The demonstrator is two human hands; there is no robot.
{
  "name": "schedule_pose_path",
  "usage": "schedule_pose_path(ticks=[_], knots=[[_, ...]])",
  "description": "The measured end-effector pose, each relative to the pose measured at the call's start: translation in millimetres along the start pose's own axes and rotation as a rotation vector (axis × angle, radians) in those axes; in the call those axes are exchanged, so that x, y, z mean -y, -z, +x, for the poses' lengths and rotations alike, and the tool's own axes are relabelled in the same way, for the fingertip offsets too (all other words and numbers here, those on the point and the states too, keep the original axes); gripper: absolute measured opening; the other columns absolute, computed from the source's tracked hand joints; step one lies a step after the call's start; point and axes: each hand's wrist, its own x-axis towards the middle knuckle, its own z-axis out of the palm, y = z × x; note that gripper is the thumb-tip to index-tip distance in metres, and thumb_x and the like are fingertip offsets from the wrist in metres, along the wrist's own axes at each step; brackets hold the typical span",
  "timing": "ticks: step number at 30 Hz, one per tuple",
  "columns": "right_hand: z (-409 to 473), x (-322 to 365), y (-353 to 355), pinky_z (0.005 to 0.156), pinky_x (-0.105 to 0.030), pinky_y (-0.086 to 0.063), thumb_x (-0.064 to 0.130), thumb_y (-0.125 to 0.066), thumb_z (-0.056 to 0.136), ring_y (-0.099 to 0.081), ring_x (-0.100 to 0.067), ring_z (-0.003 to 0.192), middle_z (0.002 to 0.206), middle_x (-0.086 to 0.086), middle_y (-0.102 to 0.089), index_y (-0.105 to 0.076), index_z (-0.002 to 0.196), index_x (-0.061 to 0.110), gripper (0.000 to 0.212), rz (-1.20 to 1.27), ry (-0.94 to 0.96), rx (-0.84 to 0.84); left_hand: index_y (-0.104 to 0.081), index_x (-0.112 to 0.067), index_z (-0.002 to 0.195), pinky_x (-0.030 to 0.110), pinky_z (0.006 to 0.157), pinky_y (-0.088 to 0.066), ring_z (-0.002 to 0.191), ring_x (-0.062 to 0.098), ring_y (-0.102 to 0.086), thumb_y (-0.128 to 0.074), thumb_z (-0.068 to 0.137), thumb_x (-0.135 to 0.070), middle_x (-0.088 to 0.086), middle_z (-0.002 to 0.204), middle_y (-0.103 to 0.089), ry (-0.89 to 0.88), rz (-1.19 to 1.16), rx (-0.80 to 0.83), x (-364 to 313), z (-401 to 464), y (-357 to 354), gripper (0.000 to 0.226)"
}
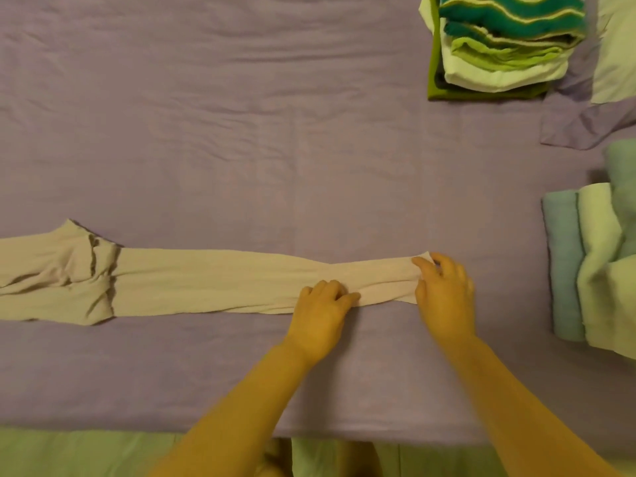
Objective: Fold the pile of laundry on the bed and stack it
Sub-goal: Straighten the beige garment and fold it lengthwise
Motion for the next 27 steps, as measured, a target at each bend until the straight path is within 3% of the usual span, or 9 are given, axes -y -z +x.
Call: schedule_pose_path(ticks=[3, 6, 8, 10, 12, 15, 18, 20, 27], knots=[[-6, 18, -7, 0.1, -0.053, -0.038, -0.005, -0.07, 0.069, -0.048, -0.042, 0.124, 0.134, -0.021, -0.052, -0.067, 0.115, 0.01, 0.048, -0.11, 0.202, -0.144, -0.051, -0.02, 0.136, 0.038, 0.084, -0.043, 0.105, 0.027, -0.05, -0.047, 0.098, -0.021, 0.007, 0.12, -0.053, 0.075, -0.164, 0.129, 7, -7, -4, 0.039], [-5, 42, -21, 0.086, -0.053, -0.05, -0.011, -0.08, 0.055, -0.061, -0.04, 0.11, 0.121, -0.02, -0.063, -0.072, 0.105, 0.007, 0.055, -0.098, 0.506, -0.128, -0.067, -0.007, 0.11, 0.045, 0.073, -0.047, 0.092, 0.035, -0.056, -0.056, 0.089, -0.007, 0.013, 0.102, -0.06, 0.231, -0.235, -0.059, 16, -14, 7, 0.024], [-5, 50, -31, 0.1, -0.048, -0.042, 0.0, -0.078, 0.069, -0.052, -0.034, 0.125, 0.134, -0.013, -0.056, -0.064, 0.122, 0.016, 0.058, -0.208, 0.59, 0.05, -0.07, -0.006, 0.098, 0.044, 0.069, -0.046, 0.092, 0.039, -0.056, -0.062, 0.08, -0.001, 0.014, 0.098, -0.062, 0.378, -0.083, -0.193, 33, -24, 10, 0.02], [-9, 46, -39, 0.115, -0.046, -0.018, 0.02, -0.06, 0.092, -0.021, -0.032, 0.144, 0.154, -0.007, -0.029, -0.043, 0.142, 0.025, 0.052, -0.248, 0.434, 0.167, -0.063, -0.015, 0.117, 0.047, 0.089, -0.04, 0.121, 0.04, -0.044, -0.059, 0.089, -0.014, 0.015, 0.126, -0.053, 0.516, 0.04, -0.141, 51, -35, 13, 0.029], [-13, 43, -41, 0.115, -0.05, -0.008, 0.037, -0.047, 0.097, -0.002, -0.035, 0.146, 0.16, -0.008, -0.008, -0.026, 0.148, 0.031, 0.055, -0.248, 0.228, 0.159, -0.036, -0.03, 0.143, 0.053, 0.111, -0.019, 0.144, 0.036, -0.009, -0.049, 0.096, -0.037, 0.014, 0.155, -0.018, 0.543, 0.112, 0.024, 67, -43, 13, 0.049], [-13, 53, -35, 0.114, -0.054, -0.006, 0.043, -0.045, 0.095, 0.011, -0.036, 0.145, 0.16, -0.01, 0.006, -0.015, 0.151, 0.033, 0.064, -0.362, 0.173, 0.176, 0.0, -0.035, 0.152, 0.062, 0.112, -0.001, 0.145, 0.036, 0.011, -0.045, 0.091, -0.06, 0.015, 0.159, 0.01, 0.443, 0.16, 0.152, 78, -44, 11, 0.08], [-6, 61, -20, 0.112, -0.054, -0.013, 0.028, -0.054, 0.092, -0.009, -0.036, 0.145, 0.157, -0.015, -0.017, -0.035, 0.146, 0.021, 0.058, -0.255, 0.088, 0.01, -0.019, -0.036, 0.15, 0.056, 0.113, 0.006, 0.147, 0.032, 0.006, -0.031, 0.092, -0.066, 0.014, 0.16, 0.0, 0.343, 0.107, 0.059, 84, -37, 16, 0.067], [-1, 54, -11, 0.109, -0.054, -0.026, 0.025, -0.054, 0.093, -0.028, -0.039, 0.137, 0.149, -0.021, -0.033, -0.039, 0.143, 0.012, 0.054, -0.127, -0.121, -0.093, -0.034, -0.034, 0.145, 0.05, 0.116, -0.005, 0.147, 0.028, -0.003, -0.03, 0.098, -0.053, 0.008, 0.16, -0.011, 0.306, 0.028, 0.018, 89, -29, 21, 0.051], [0, 37, -7, 0.096, -0.048, -0.039, 0.021, -0.058, 0.093, -0.052, -0.037, 0.112, 0.125, -0.019, -0.053, -0.039, 0.141, 0.009, 0.053, 0.236, -0.308, -0.151, -0.03, -0.029, 0.146, 0.056, 0.115, -0.009, 0.146, 0.032, 0.001, -0.045, 0.096, -0.017, 0.005, 0.16, -0.004, 0.206, 0.081, 0.14, 73, -13, 18, 0.054]])
